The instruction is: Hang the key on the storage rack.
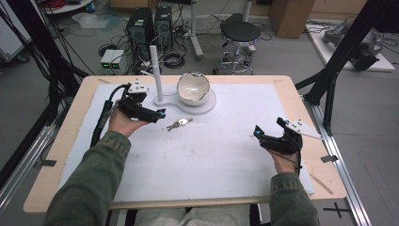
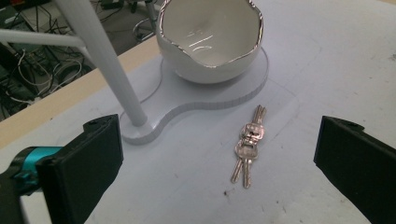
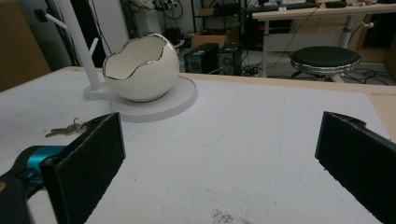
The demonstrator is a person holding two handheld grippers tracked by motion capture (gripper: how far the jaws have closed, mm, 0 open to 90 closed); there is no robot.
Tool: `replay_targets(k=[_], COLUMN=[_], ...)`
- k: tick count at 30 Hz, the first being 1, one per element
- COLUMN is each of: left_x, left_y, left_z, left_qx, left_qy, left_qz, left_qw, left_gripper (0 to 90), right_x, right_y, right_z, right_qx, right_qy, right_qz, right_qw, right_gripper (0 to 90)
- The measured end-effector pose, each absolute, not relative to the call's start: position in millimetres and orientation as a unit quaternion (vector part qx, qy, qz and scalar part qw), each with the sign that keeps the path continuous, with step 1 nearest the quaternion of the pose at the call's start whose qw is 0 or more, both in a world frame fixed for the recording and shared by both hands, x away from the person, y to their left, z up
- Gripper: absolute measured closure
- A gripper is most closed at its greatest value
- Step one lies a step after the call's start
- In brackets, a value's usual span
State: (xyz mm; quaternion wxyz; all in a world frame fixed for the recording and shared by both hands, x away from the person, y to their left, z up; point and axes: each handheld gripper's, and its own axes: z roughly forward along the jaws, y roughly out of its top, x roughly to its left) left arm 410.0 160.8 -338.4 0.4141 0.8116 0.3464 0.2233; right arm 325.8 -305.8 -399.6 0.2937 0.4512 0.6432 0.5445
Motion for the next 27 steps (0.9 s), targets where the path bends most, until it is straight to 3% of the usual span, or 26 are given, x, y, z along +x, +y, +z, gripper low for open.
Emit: replay_targets(k=[12, 27], left_x=[428, 462], left_y=[123, 99], left_z=[-333, -352], left_qx=[0.842, 0.868], left_qy=[0.313, 0.317], left_qz=[0.176, 0.135], left_qw=[0.403, 0.358], left_gripper=[1.8, 2.4], right_x=[326, 324], right_y=[-307, -309], right_z=[-400, -399], right_qx=[0.451, 0.451], right_qy=[0.644, 0.642], right_qz=[0.547, 0.552], right_qw=[0.288, 0.28], right_gripper=[0.5, 0.5])
